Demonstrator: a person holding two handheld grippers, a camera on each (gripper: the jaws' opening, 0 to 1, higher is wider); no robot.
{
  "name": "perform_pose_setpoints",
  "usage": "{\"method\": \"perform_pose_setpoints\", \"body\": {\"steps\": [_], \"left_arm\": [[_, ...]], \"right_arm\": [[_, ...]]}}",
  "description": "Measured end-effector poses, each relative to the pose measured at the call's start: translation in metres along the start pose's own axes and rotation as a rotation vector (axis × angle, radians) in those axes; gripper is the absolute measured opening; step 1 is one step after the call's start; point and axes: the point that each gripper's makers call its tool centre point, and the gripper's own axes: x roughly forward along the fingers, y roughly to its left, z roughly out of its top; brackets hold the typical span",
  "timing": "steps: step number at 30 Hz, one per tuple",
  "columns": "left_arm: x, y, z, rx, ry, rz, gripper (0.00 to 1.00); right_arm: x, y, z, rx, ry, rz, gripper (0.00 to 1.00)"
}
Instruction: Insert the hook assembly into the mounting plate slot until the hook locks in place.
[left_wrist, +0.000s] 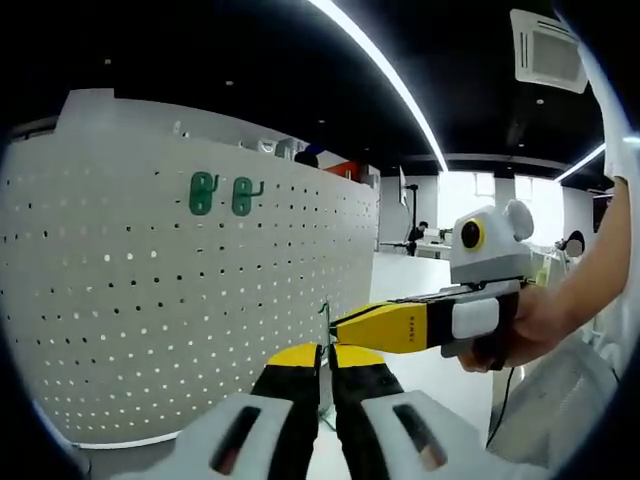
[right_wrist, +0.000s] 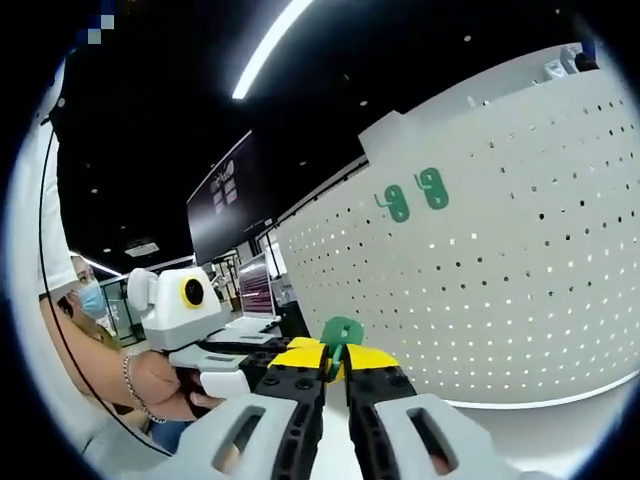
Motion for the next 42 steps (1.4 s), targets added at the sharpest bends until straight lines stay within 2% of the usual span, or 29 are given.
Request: {"method": "perform_pose_setpoints", "body": {"steps": [12, 27, 34, 40, 42], "left_arm": [[0.0, 0.0, -0.002, -0.012, -0.001, 0.011, 0.04], [-0.001, 0.0, 0.001, -0.007, -0.009, 0.006, 0.06], [-0.002, 0.001, -0.002, -0.023, -0.004, 0.007, 0.25], [0.0, 0.0, -0.008, -0.029, 0.023, 0.002, 0.57], [0.0, 0.0, -0.009, -0.033, 0.033, 0.002, 0.61]], "right_arm": [[0.001, -0.003, -0.002, 0.028, -0.002, -0.021, 0.01], [0.001, 0.0, 0.001, 0.003, 0.003, -0.02, 0.0], [-0.002, -0.003, 0.002, -0.006, 0.0, -0.028, 0.01], [-0.003, -0.004, 0.001, 0.0, 0.004, -0.026, 0.01], [-0.003, -0.004, 0.001, -0.001, 0.006, -0.028, 0.01]]}}
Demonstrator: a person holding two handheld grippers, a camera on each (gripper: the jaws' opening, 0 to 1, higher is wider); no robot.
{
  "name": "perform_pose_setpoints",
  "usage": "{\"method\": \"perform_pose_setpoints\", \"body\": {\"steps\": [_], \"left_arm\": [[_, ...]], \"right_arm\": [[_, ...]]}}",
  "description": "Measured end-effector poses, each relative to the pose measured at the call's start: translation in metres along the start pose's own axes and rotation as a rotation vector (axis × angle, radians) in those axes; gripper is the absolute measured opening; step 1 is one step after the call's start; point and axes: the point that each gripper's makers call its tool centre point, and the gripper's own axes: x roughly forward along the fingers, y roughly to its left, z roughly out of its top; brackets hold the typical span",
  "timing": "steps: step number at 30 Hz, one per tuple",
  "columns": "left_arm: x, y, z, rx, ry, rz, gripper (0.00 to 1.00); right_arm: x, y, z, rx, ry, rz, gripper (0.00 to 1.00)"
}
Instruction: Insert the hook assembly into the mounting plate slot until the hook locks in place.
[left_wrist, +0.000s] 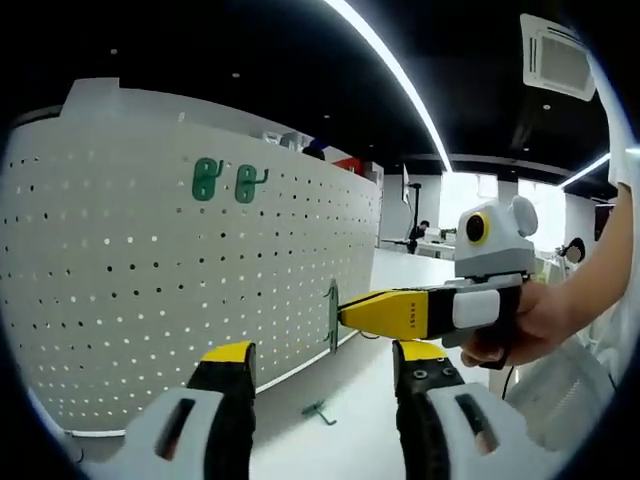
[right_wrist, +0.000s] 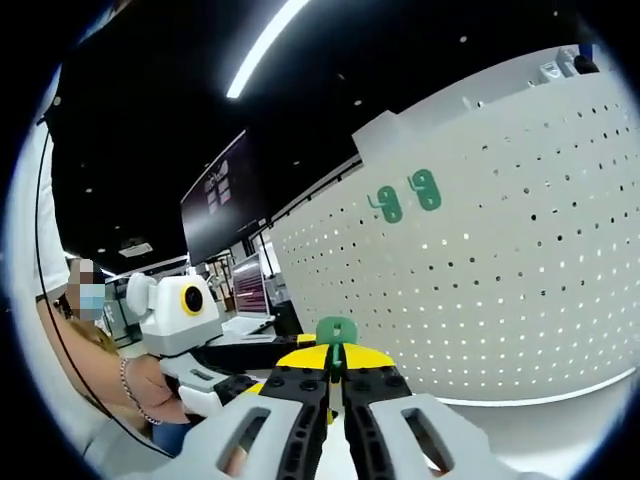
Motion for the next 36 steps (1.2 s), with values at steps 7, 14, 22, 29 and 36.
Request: {"method": "perform_pose_setpoints", "body": {"steps": [7, 14, 22, 29, 36], "left_arm": [[0.0, -0.001, -0.004, 0.005, 0.017, -0.006, 0.66], [-0.001, -0.001, -0.006, 0.008, 0.027, -0.004, 0.66], [-0.002, -0.001, -0.011, 0.009, 0.039, 0.0, 0.64], [-0.001, -0.001, -0.011, 0.01, 0.043, -0.001, 0.64], [-0.005, -0.002, -0.03, 0.034, 0.091, -0.001, 0.63]], "right_arm": [[-0.001, 0.0, -0.002, 0.002, 0.005, 0.0, 0.01], [-0.002, -0.005, 0.003, -0.048, 0.015, -0.031, 0.01], [-0.015, -0.036, 0.017, -0.268, 0.048, -0.245, 0.01], [-0.015, -0.042, 0.019, -0.25, 0.052, -0.251, 0.01], [-0.015, -0.051, 0.034, -0.252, 0.043, -0.267, 0.01]]}}
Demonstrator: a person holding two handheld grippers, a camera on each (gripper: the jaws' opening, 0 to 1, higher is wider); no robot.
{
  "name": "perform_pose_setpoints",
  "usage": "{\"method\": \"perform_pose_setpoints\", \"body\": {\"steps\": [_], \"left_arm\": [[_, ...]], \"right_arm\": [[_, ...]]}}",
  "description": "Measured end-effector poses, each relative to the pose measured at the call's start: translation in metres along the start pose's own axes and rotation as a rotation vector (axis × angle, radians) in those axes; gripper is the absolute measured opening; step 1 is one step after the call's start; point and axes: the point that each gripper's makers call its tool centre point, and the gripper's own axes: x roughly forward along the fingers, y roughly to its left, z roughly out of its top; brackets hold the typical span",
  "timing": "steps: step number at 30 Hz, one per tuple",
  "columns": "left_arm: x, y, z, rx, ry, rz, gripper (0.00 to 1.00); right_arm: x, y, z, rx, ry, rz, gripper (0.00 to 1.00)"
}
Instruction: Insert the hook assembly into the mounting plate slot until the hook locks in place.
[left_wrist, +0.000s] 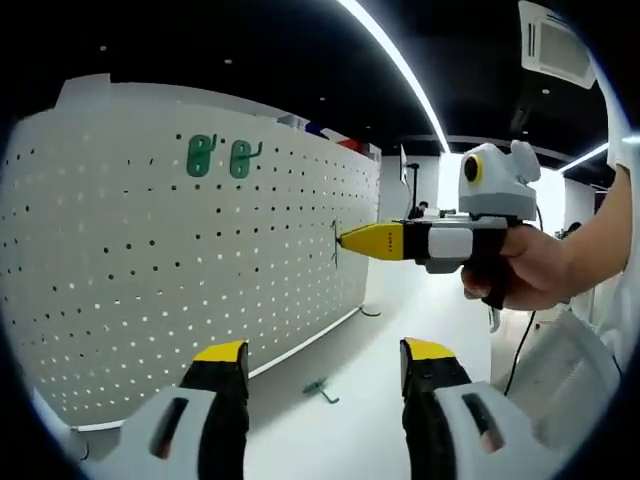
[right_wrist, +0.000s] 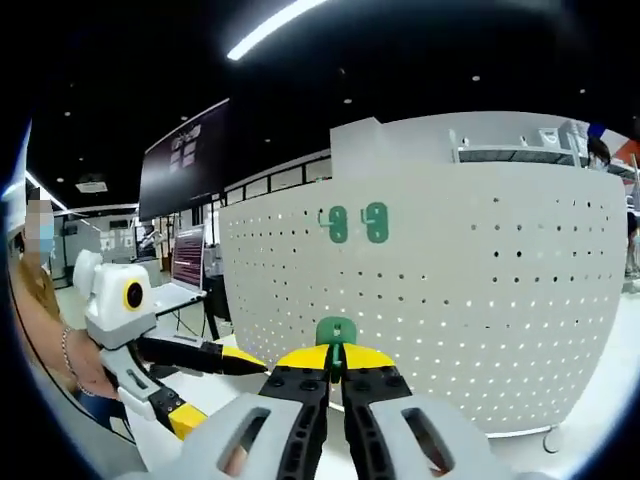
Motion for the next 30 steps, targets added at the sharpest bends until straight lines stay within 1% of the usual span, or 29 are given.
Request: {"method": "perform_pose_setpoints", "body": {"steps": [9, 15, 24, 30], "left_arm": [[-0.01, -0.001, -0.03, -0.011, 0.059, 0.003, 0.63], [-0.018, -0.004, -0.044, -0.018, 0.084, 0.004, 0.61], [-0.026, -0.006, -0.06, -0.033, 0.114, 0.009, 0.61], [-0.03, -0.006, -0.067, -0.035, 0.121, 0.011, 0.6]], "right_arm": [[0.005, -0.02, 0.02, -0.03, -0.007, -0.033, 0.01], [0.01, -0.033, 0.033, -0.056, -0.014, -0.06, 0.01], [0.017, -0.048, 0.051, -0.07, -0.032, -0.1, 0.01], [0.022, -0.055, 0.058, -0.081, -0.038, -0.132, 0.01]]}}
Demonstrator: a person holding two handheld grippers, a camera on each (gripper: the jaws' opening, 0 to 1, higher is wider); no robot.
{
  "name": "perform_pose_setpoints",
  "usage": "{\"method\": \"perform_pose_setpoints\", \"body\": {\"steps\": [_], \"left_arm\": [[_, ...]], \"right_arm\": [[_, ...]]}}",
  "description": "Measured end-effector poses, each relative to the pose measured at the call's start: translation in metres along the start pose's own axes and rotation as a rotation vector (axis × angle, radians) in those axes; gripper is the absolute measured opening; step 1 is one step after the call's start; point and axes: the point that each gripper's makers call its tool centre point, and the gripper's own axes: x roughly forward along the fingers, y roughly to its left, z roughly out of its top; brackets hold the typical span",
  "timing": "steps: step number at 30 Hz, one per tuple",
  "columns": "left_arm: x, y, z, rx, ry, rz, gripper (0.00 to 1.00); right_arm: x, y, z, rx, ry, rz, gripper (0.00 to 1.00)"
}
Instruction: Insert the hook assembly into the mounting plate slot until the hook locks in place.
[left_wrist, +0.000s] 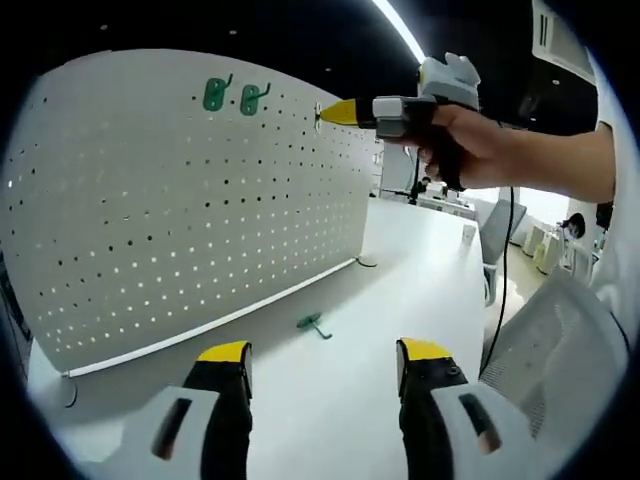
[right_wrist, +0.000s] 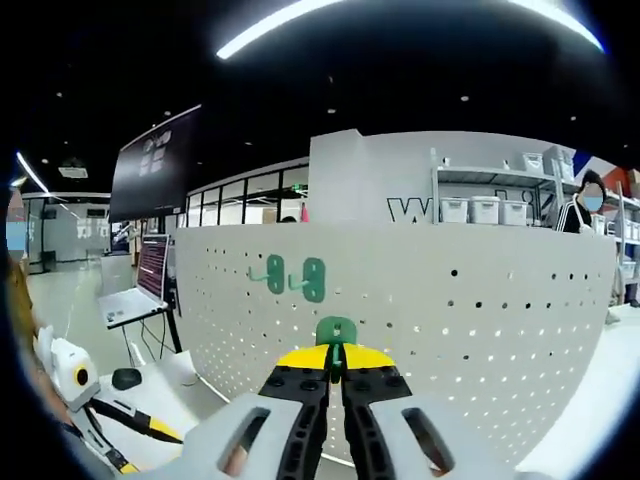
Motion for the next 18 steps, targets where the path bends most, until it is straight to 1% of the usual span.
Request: {"method": "perform_pose_setpoints", "body": {"steps": [5, 9, 18], "left_arm": [[-0.001, 0.001, -0.008, -0.006, 0.01, 0.004, 0.6], [-0.002, 0.001, -0.01, -0.005, 0.014, 0.008, 0.6], [-0.002, 0.002, -0.013, -0.003, 0.018, 0.014, 0.6]], "right_arm": [[0.006, -0.004, 0.006, -0.014, -0.01, -0.021, 0.01], [0.011, -0.007, 0.011, -0.02, -0.018, -0.034, 0.01], [0.021, -0.01, 0.014, -0.022, -0.026, -0.066, 0.01]]}}
